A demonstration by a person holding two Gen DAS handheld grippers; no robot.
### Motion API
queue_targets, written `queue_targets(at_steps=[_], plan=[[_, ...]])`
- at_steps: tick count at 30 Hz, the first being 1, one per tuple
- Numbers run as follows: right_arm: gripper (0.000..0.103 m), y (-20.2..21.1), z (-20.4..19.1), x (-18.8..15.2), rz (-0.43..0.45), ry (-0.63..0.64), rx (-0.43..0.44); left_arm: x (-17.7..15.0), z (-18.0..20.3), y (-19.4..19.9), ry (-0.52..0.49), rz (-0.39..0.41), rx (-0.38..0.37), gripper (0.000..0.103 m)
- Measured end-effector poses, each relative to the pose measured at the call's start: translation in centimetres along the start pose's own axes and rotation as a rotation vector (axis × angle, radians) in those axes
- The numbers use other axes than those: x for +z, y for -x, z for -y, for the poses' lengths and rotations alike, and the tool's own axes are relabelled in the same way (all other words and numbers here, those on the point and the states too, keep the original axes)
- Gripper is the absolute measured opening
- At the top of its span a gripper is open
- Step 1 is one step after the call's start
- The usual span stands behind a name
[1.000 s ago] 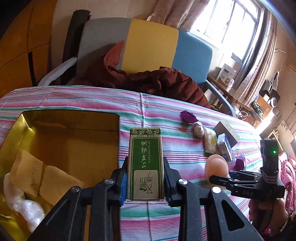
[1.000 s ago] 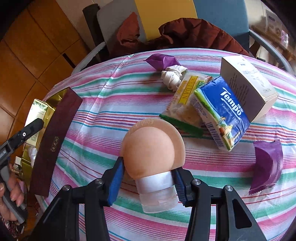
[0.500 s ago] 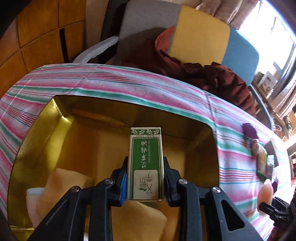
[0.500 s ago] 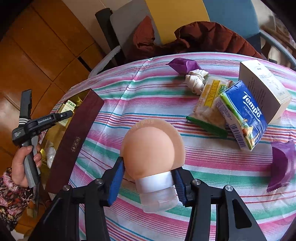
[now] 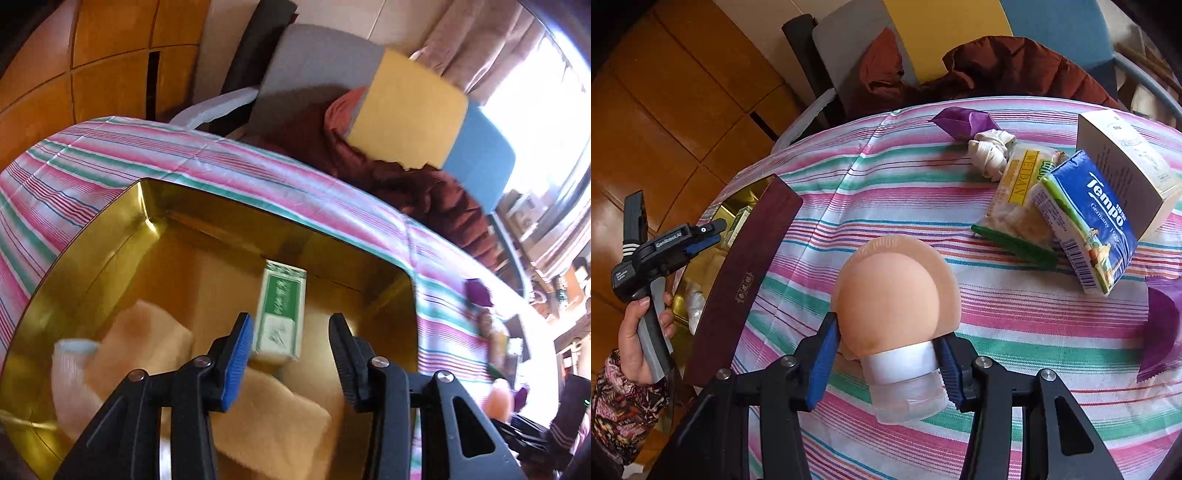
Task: Organize objects
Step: 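Carry the green box with the left tool while the right tool carries the doll head to the tray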
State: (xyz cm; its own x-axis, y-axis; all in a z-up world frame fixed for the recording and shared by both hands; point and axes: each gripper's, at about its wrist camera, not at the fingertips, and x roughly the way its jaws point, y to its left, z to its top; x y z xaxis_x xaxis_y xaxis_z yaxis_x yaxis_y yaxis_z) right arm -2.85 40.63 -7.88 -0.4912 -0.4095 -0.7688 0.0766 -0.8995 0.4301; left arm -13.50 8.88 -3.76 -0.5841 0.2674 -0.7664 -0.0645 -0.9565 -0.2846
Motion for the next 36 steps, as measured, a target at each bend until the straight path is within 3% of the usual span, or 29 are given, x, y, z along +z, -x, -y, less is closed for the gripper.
queue_targets(at_steps=[6, 10, 15, 22, 30, 36], plan=[[0.051, -0.4, -1.4, -0.5, 0.003, 0.039, 0.015, -3.5, -0.7, 2.3, 0.011, 0.012, -0.071, 0.043], [0.051, -0.8, -3.0, -0.8, -0.003, 0.060, 0.021, -5.6, -1.7, 3.7, 0.010, 0.028, -0.072, 0.043], [0.051, -0.8, -6.3, -0.4, 0.008, 0.093, 0.059, -7.2, -1.6, 4.8, -0.045, 0.035, -0.066, 0.043], [0.051, -1.7, -12.7, 2.5, 0.042, 0.110, 0.140, -8.5, -2.1, 5.1, -0.045, 0.023, -0.099, 0.043], [0.051, -6.0, -20.0, 5.6, 0.014, 0.199, 0.092, -8.8, -3.4, 5.4, -0.016, 0.005, -0.111, 0.043], [0.051, -9.5, -22.2, 6.8, -0.010, 0.247, -0.048, -8.6, -3.8, 5.9, 0.002, 0.015, -0.115, 0.043]])
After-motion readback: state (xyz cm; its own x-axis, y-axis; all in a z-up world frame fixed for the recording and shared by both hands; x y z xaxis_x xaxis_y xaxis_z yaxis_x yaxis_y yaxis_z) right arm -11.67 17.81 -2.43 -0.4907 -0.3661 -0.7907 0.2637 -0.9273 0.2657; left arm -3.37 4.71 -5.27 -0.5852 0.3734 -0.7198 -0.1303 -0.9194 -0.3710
